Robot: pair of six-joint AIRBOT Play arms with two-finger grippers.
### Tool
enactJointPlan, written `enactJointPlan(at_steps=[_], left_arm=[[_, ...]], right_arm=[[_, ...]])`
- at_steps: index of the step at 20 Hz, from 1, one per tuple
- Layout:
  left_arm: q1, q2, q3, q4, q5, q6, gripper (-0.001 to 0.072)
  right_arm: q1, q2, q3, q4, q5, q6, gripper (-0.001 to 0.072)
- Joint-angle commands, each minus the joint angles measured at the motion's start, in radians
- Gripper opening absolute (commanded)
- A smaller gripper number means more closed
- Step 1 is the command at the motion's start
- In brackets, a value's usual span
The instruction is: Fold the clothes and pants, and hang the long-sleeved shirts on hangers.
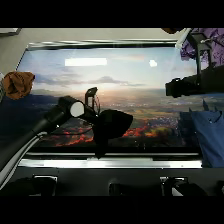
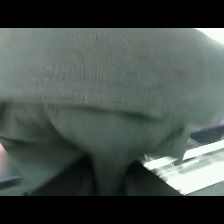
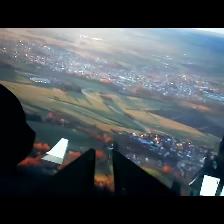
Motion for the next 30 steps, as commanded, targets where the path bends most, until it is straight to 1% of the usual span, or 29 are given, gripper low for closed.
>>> enactJointPlan(at_steps=[1, 2, 3, 4, 5, 6, 8, 9, 10, 11, 12, 13, 17, 20, 23, 24, 25, 26, 27, 30], left_arm=[[-0.039, -0.032, 0.006, -0.002, -0.039, -0.014, 0.0377], [0.000, -0.007, 0.012, 0.003, -0.084, 0.027, 0.0473], [0.048, 0.031, 0.016, 0.022, -0.139, 0.061, 0.0529], [0.095, 0.077, 0.015, 0.051, -0.189, 0.084, 0.0543], [0.147, 0.127, 0.015, 0.086, -0.238, 0.110, 0.0543], [0.197, 0.175, 0.015, 0.115, -0.283, 0.150, 0.0543], [0.279, 0.245, 0.014, 0.158, -0.353, 0.204, 0.0543], [0.317, 0.270, 0.014, 0.170, -0.385, 0.227, 0.0542], [0.346, 0.286, 0.014, 0.173, -0.406, 0.239, 0.0541], [0.371, 0.298, 0.014, 0.173, -0.422, 0.249, 0.0541], [0.388, 0.303, 0.014, 0.173, -0.430, 0.256, 0.0541], [0.399, 0.304, 0.015, 0.173, -0.436, 0.257, 0.0541], [0.401, 0.300, 0.014, 0.172, -0.439, 0.257, 0.0541], [0.401, 0.300, 0.014, 0.171, -0.439, 0.257, 0.0541], [0.401, 0.300, 0.014, 0.171, -0.439, 0.257, 0.0541], [0.401, 0.300, 0.015, 0.165, -0.442, 0.254, 0.0540], [0.401, 0.301, 0.015, 0.148, -0.459, 0.226, 0.0540], [0.401, 0.301, 0.013, 0.148, -0.465, 0.216, 0.0540], [0.402, 0.303, 0.008, 0.148, -0.472, 0.217, 0.0541], [0.429, 0.332, -0.068, 0.137, -0.422, 0.257, 0.0541]], right_arm=[[0.001, 0.010, -0.050, -0.003, 0.040, 0.019, 0.0283], [0.001, 0.009, -0.069, -0.025, 0.069, 0.020, 0.0282], [0.000, 0.009, -0.090, -0.058, 0.107, 0.043, 0.0282], [0.000, 0.003, -0.116, -0.095, 0.140, 0.075, 0.0283], [0.000, -0.011, -0.142, -0.106, 0.158, 0.102, 0.0292], [0.000, -0.038, -0.176, -0.094, 0.178, 0.127, 0.0319], [0.000, -0.123, -0.245, 0.033, 0.211, 0.136, 0.0324], [0.000, -0.179, -0.270, 0.114, 0.217, 0.125, 0.0362], [0.000, -0.243, -0.288, 0.216, 0.222, 0.092, 0.0366], [0.000, -0.300, -0.298, 0.320, 0.223, 0.035, 0.0368], [0.000, -0.357, -0.298, 0.408, 0.218, -0.019, 0.0422], [0.000, -0.401, -0.298, 0.459, 0.217, -0.050, 0.0478], [0.000, -0.503, -0.298, 0.509, 0.207, -0.077, 0.0478], [0.001, -0.536, -0.298, 0.617, 0.217, -0.123, 0.0473], [0.001, -0.579, -0.298, 0.682, 0.198, -0.133, 0.0464], [0.001, -0.590, -0.298, 0.685, 0.182, -0.141, 0.0377], [0.001, -0.592, -0.298, 0.685, 0.172, -0.148, 0.0271], [0.001, -0.591, -0.298, 0.686, 0.166, -0.151, 0.0129], [0.000, -0.588, -0.297, 0.683, 0.159, -0.151, 0.0027], [0.000, -0.558, -0.297, 0.671, 0.156, -0.150, 0.0026]])
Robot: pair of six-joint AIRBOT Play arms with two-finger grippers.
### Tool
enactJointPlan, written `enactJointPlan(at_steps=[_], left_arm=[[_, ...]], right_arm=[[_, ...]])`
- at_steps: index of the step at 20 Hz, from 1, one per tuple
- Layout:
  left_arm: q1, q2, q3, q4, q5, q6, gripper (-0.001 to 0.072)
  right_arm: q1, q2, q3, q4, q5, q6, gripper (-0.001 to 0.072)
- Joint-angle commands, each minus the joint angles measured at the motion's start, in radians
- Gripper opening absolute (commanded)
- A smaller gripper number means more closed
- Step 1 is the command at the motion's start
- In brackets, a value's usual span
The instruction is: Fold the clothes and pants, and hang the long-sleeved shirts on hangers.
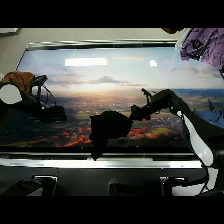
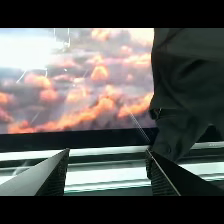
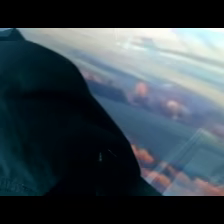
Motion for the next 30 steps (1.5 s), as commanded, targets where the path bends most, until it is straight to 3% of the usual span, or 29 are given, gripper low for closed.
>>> enactJointPlan(at_steps=[1, 5, 10, 13, 18, 21, 24, 27, 29, 30], left_arm=[[0.044, 0.043, -0.111, -0.046, 0.078, 0.023, 0.0541], [0.142, 0.168, -0.454, -0.372, 0.329, 0.135, 0.0541], [0.061, 0.178, -0.751, -0.668, 0.533, 0.286, 0.0541], [-0.031, 0.161, -0.800, -0.692, 0.627, 0.293, 0.0541], [-0.148, 0.073, -0.800, -0.707, 0.659, 0.311, 0.0541], [-0.185, 0.018, -0.799, -0.795, 0.682, 0.393, 0.0540], [-0.192, -0.037, -0.796, -0.842, 0.726, 0.411, 0.0515], [-0.192, -0.096, -0.796, -0.862, 0.751, 0.411, 0.0344], [-0.192, -0.109, -0.795, -0.901, 0.756, 0.445, 0.0047], [-0.191, -0.105, -0.787, -0.905, 0.758, 0.464, 0.0019]], right_arm=[[0.000, 0.027, 0.001, -0.010, -0.011, -0.007, 0.0026], [0.000, 0.095, 0.001, -0.106, 0.016, 0.044, 0.0025], [0.000, 0.149, 0.001, -0.142, 0.021, 0.092, 0.0025], [0.001, 0.149, 0.001, -0.145, 0.013, 0.100, 0.0025], [0.001, 0.149, 0.001, -0.145, 0.013, 0.129, 0.0026], [0.001, 0.149, 0.001, -0.145, -0.002, 0.132, 0.0026], [0.001, 0.149, 0.001, -0.145, -0.022, 0.132, 0.0026], [0.001, 0.151, 0.001, -0.145, -0.037, 0.132, 0.0026], [0.001, 0.169, 0.001, -0.145, -0.029, 0.132, 0.0026], [0.001, 0.183, 0.001, -0.145, -0.018, 0.132, 0.0025]])
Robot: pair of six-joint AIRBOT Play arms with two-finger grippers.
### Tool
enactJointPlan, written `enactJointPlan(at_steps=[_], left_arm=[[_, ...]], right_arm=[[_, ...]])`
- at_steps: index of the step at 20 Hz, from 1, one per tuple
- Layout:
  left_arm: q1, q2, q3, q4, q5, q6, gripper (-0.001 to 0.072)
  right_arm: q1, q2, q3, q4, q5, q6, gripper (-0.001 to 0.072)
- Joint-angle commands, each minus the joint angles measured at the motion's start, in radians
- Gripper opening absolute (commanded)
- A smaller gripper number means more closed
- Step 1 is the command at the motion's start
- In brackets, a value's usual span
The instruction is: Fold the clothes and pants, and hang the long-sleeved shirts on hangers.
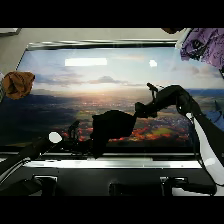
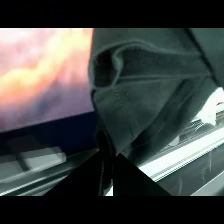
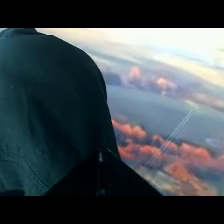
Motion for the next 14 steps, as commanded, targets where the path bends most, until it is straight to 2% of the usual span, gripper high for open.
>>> enactJointPlan(at_steps=[1, 3, 4, 8, 14], left_arm=[[0.000, -0.011, 0.027, -0.039, 0.019, 0.048, 0.0018], [0.039, 0.036, 0.104, 0.021, -0.006, 0.046, 0.0015], [0.076, 0.070, 0.164, 0.083, -0.036, 0.026, 0.0015], [0.274, 0.247, 0.532, 0.465, -0.197, -0.156, 0.0015], [0.464, 0.418, 1.041, 0.679, -0.248, -0.163, 0.0015]], right_arm=[[0.001, 0.039, 0.006, -0.004, 0.024, 0.003, 0.0025], [0.000, 0.082, 0.050, -0.051, 0.060, 0.016, 0.0025], [0.000, 0.104, 0.099, -0.115, 0.082, 0.055, 0.0025], [0.000, 0.182, 0.388, -0.367, 0.133, 0.202, 0.0025], [0.001, 0.328, 0.724, -0.428, 0.092, 0.209, 0.0025]])
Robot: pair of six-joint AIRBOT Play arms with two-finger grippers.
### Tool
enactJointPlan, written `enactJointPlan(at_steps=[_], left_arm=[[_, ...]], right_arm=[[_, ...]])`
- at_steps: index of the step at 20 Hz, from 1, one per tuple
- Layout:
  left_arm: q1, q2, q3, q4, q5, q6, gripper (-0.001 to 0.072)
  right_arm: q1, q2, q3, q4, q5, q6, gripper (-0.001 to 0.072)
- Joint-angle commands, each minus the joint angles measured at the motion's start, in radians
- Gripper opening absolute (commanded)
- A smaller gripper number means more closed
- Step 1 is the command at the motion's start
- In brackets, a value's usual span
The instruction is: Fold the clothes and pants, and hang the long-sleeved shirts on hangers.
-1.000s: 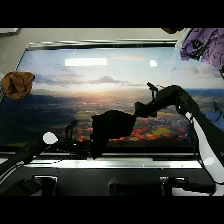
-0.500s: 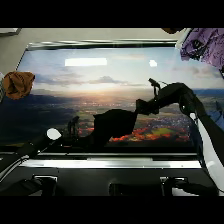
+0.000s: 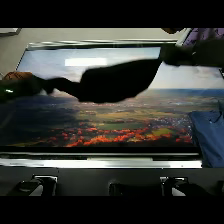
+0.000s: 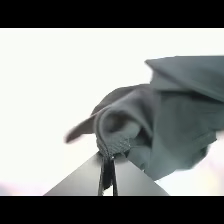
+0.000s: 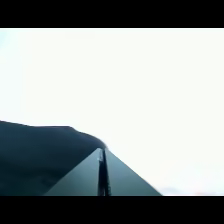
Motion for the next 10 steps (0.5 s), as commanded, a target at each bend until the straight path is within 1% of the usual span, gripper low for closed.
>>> enactJointPlan(at_steps=[1, 3, 6, 8, 10], left_arm=[[0.089, 0.101, 0.254, 0.166, -0.028, -0.021, 0.0016], [0.093, 0.157, 0.293, 0.231, -0.039, -0.023, 0.0015], [0.093, 0.224, 0.295, 0.340, -0.130, -0.103, 0.0016], [0.093, 0.237, 0.294, 0.360, -0.173, -0.112, 0.0015], [0.093, 0.225, 0.294, 0.360, -0.169, -0.137, 0.0016]], right_arm=[[0.000, 0.109, 0.161, -0.077, -0.032, 0.019, 0.0025], [0.000, 0.187, 0.171, -0.119, -0.075, 0.027, 0.0025], [0.000, 0.271, 0.171, -0.194, -0.140, 0.037, 0.0025], [0.000, 0.297, 0.172, -0.195, -0.142, 0.050, 0.0025], [0.000, 0.293, 0.172, -0.193, -0.136, 0.094, 0.0026]])
